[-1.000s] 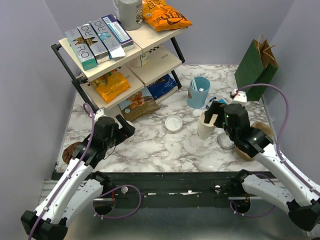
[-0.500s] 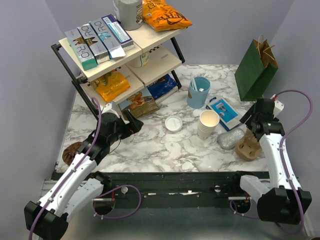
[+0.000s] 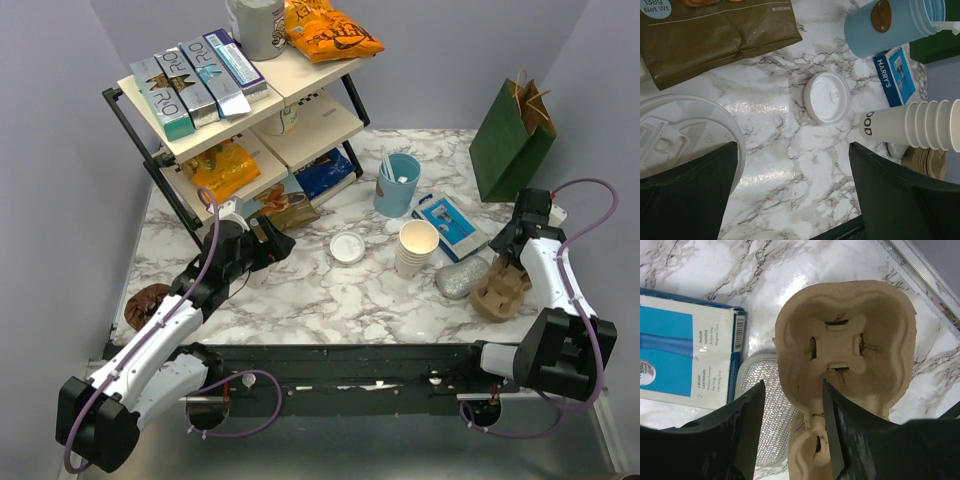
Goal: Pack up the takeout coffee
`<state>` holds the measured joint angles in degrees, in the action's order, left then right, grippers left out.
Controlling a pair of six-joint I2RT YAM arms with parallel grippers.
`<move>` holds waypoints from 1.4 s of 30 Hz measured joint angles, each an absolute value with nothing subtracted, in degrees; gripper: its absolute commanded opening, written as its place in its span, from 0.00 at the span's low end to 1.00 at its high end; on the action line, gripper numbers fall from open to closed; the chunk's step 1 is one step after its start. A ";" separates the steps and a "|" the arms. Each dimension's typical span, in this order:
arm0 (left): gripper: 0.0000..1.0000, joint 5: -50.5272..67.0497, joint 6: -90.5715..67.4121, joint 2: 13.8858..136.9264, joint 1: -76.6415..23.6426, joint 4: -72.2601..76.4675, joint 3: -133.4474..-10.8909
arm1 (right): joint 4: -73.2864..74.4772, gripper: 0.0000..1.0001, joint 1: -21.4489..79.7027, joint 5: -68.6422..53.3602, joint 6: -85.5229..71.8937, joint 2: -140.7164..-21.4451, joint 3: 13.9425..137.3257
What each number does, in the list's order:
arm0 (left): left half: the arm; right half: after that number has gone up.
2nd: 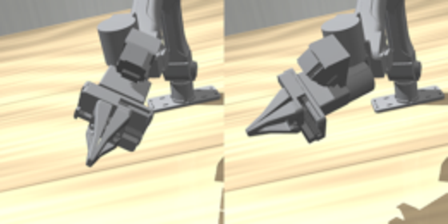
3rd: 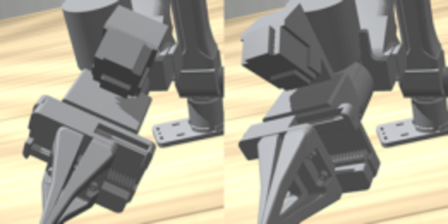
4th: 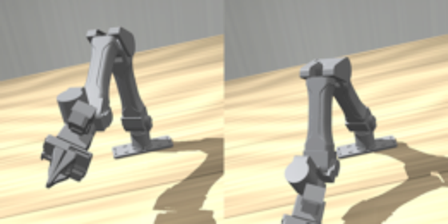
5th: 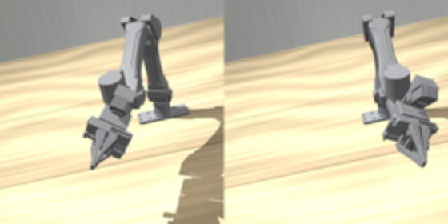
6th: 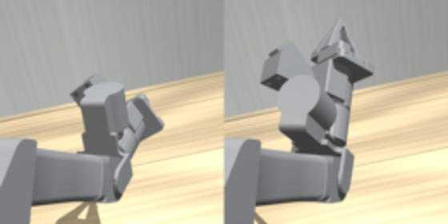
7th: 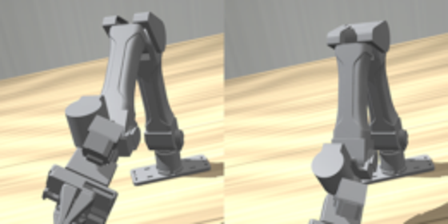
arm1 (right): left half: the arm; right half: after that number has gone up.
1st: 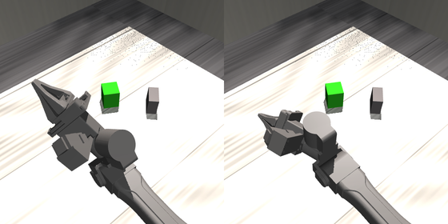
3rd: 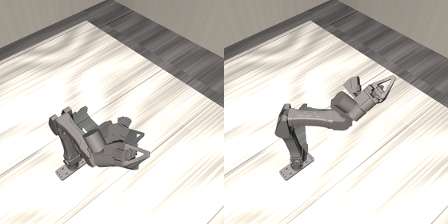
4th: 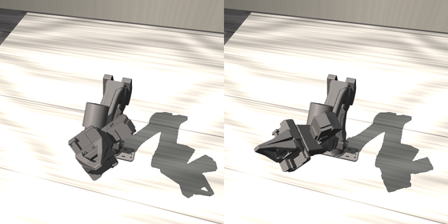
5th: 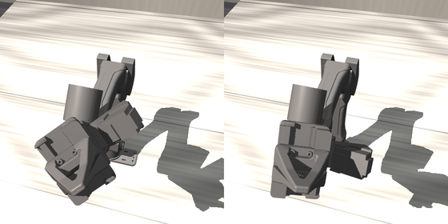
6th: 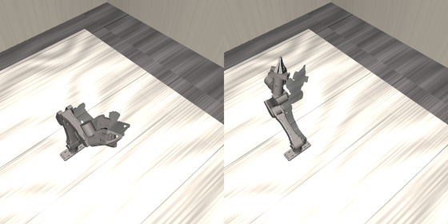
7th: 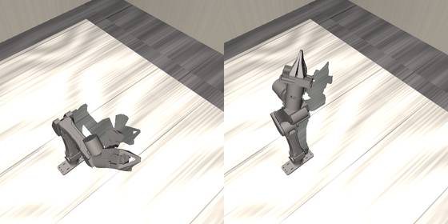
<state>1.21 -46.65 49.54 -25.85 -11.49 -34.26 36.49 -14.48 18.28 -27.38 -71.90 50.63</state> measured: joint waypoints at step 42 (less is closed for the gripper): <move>0.99 1.50 -45.87 47.75 -25.91 -10.52 -34.24 | 34.17 0.01 -15.51 17.26 -25.39 -69.84 50.63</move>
